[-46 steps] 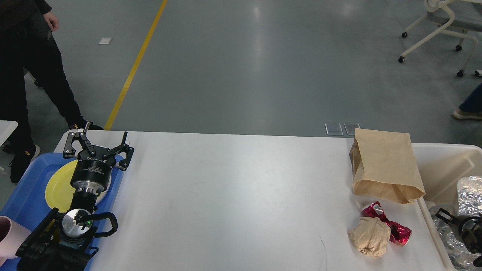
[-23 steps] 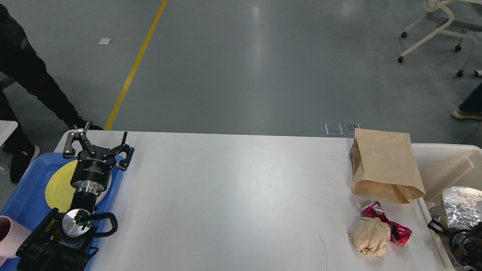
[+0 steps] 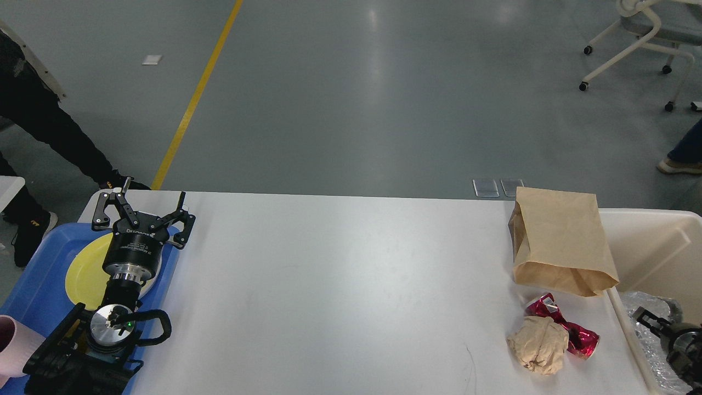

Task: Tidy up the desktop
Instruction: 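Release the foil package into the white bin, then move the right gripper past the brown bag down to the bread roll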

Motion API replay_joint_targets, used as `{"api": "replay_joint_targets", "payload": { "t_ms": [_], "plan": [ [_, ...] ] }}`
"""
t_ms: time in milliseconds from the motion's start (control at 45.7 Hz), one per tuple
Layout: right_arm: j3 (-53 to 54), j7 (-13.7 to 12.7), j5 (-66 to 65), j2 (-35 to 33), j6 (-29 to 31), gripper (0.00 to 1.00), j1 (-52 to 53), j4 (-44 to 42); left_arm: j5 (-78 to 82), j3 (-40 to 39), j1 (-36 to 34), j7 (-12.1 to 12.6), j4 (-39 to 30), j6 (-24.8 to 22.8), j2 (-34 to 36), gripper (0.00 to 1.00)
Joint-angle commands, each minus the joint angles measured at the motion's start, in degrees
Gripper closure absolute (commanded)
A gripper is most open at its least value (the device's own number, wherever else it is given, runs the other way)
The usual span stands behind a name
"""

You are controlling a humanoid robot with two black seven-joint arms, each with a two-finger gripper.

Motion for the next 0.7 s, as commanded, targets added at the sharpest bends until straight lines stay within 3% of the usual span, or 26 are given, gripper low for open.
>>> {"api": "replay_joint_targets", "payload": {
  "t_ms": [0,109,219,460,569,679],
  "plan": [
    [-0.93,-0.28,-0.98,-5.78,0.66,0.0,9.26,10.65,0.0,0.0,0.0,0.0,0.02,0.0,0.01,0.04],
    [-4.79,-2.91,-6.6,-11.06,2.76,0.0,20.77,21.38,0.0,0.0,0.0,0.0,-0.07,0.0,0.01,0.04],
    [-9.19,-6.34,-10.48,-12.12,9.35,0.0,32.99,27.45,0.0,0.0,0.0,0.0,0.02,0.0,0.01,0.04],
    [-16.57,-13.64,-10.92,-6.59,23.76,0.0,56.28,39.84,0.0,0.0,0.0,0.0,-0.07,0.0,0.01,0.04],
    [-18.95,-14.61,-10.74,-1.32,31.4,0.0,67.0,43.8,0.0,0.0,0.0,0.0,0.02,0.0,0.01,0.04],
    [-20.1,-14.61,-10.66,1.94,43.0,0.0,75.88,47.49,0.0,0.0,0.0,0.0,0.02,0.0,0.01,0.04]
  ]
}}
